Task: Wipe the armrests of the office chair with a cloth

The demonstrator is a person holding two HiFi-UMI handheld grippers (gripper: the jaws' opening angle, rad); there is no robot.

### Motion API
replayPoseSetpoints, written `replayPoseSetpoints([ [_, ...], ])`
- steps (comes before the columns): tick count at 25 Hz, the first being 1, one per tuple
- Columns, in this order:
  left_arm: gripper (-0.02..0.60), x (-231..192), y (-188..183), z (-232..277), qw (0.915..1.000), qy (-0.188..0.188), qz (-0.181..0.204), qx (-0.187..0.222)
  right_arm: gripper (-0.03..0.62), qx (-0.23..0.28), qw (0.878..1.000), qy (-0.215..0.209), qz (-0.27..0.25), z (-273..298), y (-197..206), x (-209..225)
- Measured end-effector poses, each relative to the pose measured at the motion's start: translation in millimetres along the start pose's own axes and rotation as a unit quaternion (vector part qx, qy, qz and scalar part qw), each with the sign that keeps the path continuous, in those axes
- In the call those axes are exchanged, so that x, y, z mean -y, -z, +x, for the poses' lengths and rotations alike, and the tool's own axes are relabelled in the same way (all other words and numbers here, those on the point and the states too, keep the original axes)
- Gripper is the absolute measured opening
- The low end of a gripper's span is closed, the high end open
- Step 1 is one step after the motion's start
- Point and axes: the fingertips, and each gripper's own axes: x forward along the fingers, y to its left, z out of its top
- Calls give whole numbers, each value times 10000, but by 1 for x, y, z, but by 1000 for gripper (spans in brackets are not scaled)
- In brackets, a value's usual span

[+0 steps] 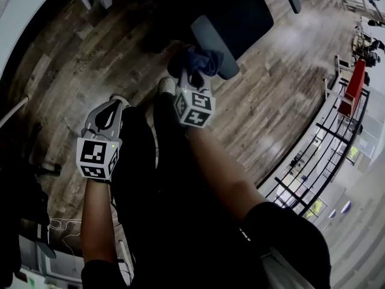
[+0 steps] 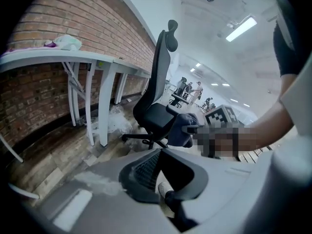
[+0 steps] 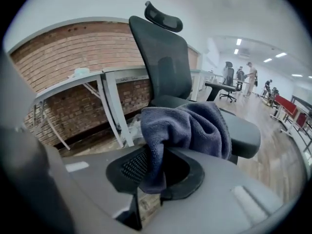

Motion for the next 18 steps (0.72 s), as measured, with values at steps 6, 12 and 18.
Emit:
replayPoseSetpoints([
  [6,6,-18,16,2,9998,-38,209,21,69,360,9977,573,3,37,-6,14],
  [12,6,-35,26,6,9997,-87,209,50,69,539,9943,922,57,60,-12,18],
  [18,6,-33,35,7,9999,23,129,-59,69,593,9951,780,-94,87,-20,5],
])
